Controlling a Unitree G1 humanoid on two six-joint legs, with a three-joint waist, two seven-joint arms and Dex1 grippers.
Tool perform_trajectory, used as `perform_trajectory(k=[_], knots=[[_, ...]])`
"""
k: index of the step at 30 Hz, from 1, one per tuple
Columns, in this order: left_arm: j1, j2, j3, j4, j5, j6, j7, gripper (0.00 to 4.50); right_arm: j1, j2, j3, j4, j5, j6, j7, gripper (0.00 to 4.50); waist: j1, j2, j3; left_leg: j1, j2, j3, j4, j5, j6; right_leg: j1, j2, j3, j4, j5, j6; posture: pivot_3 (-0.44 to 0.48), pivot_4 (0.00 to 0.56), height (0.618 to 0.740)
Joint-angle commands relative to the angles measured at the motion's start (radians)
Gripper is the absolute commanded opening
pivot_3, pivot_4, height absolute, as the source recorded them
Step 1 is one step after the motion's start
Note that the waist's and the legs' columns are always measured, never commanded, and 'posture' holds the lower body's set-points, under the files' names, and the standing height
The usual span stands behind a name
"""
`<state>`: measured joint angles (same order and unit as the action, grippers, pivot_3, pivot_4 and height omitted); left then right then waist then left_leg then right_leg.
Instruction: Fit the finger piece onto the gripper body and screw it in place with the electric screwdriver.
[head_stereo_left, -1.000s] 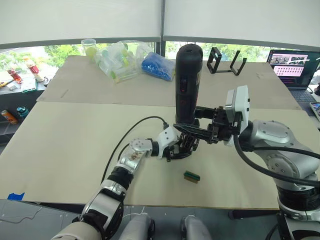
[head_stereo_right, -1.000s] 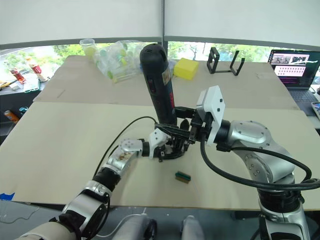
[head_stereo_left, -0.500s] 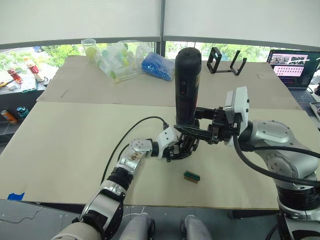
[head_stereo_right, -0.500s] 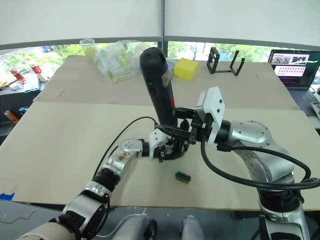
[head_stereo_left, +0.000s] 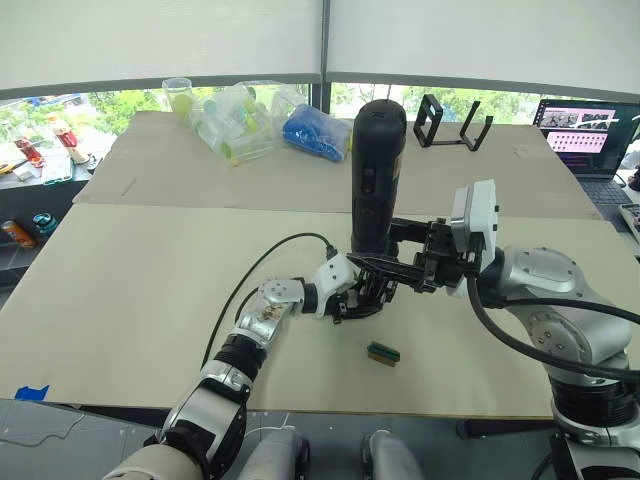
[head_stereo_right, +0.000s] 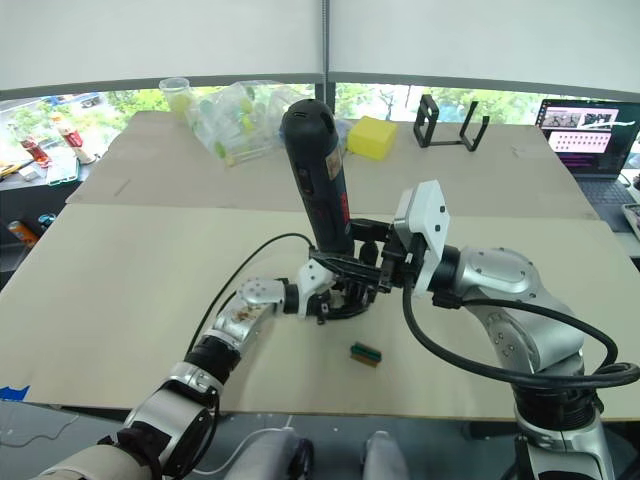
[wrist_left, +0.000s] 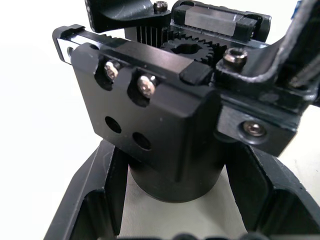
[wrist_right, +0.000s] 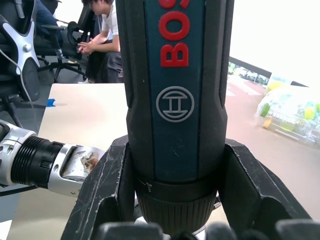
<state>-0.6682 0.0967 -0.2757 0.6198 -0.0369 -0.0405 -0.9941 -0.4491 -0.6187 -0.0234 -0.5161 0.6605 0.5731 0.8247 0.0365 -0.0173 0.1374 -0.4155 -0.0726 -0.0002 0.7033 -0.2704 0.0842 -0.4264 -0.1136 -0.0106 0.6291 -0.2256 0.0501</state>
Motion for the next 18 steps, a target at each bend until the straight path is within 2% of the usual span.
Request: perform_trajectory(k=[1, 18], knots=[[-0.011, -0.004, 0.002, -0.027, -0.009, -0.005, -0.004, 2.3, -0.005, -0.005, -0.034, -0.037, 0.037, -0.004, 0.0, 1.91, 0.0, 0.0, 0.0, 0.0, 0.0, 0.0, 0.0, 0.0, 0.0, 0.0, 0.0, 0.0, 0.0, 0.0, 0.0, 0.0, 0.15, 0.74], [-0.013, -0.009, 0.002, -0.027, -0.009, -0.006, -0.001, 2.3, 0.034, 0.012, -0.016, -0.009, -0.028, -0.048, -0.011, 1.91, 0.0, 0.0, 0.0, 0.0, 0.0, 0.0, 0.0, 0.0, 0.0, 0.0, 0.0, 0.0, 0.0, 0.0, 0.0, 0.0, 0.15, 0.74]])
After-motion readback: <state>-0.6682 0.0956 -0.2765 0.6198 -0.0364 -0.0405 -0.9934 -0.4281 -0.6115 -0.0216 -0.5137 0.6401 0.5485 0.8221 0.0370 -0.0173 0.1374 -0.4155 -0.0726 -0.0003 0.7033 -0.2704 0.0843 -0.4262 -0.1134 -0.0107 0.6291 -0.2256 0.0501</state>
